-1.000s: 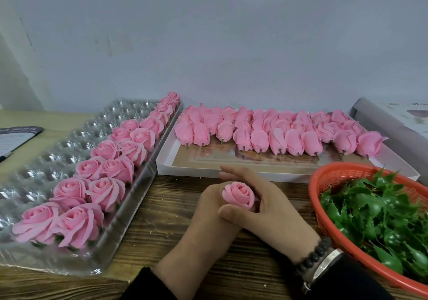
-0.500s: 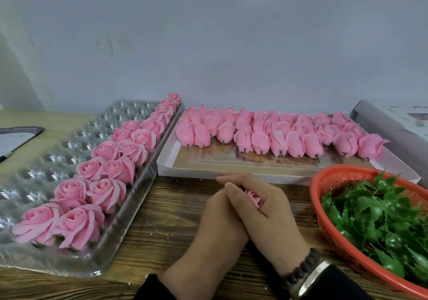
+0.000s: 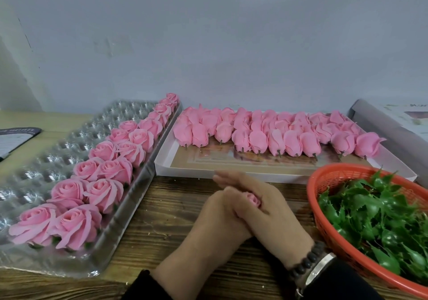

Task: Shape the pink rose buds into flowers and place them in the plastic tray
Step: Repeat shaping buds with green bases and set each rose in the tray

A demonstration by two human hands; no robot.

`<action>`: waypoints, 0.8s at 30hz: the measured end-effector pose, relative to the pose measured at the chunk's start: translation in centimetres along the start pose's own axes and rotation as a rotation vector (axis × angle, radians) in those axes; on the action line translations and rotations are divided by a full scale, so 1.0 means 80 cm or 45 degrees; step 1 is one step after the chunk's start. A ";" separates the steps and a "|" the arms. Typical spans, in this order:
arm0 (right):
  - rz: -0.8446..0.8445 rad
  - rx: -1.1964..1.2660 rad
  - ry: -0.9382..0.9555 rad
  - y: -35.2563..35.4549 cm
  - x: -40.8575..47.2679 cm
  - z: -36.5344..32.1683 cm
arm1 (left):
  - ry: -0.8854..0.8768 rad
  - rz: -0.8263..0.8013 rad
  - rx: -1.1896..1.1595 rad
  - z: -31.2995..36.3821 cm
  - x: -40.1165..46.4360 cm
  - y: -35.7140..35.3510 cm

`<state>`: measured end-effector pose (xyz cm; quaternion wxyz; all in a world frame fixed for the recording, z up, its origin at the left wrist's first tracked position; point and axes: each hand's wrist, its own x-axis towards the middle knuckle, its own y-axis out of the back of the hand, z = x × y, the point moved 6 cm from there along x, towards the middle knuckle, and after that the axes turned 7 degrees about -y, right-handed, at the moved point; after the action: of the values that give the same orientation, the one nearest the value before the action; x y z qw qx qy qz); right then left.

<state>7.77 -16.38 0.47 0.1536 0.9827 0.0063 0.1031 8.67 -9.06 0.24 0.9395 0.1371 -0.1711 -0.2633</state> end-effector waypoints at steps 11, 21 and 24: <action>0.208 0.144 0.054 -0.003 -0.004 -0.004 | -0.063 0.317 0.347 -0.006 0.000 0.016; 0.131 -0.100 0.010 -0.010 0.002 0.000 | 0.134 0.172 0.111 -0.019 0.002 0.002; 0.047 -0.161 0.000 -0.013 0.000 0.001 | 0.124 0.069 0.168 -0.014 0.003 0.002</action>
<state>7.84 -15.42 0.08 0.2134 0.9710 -0.0183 0.1062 9.39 -8.86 -0.67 0.9424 0.2066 -0.1458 -0.2191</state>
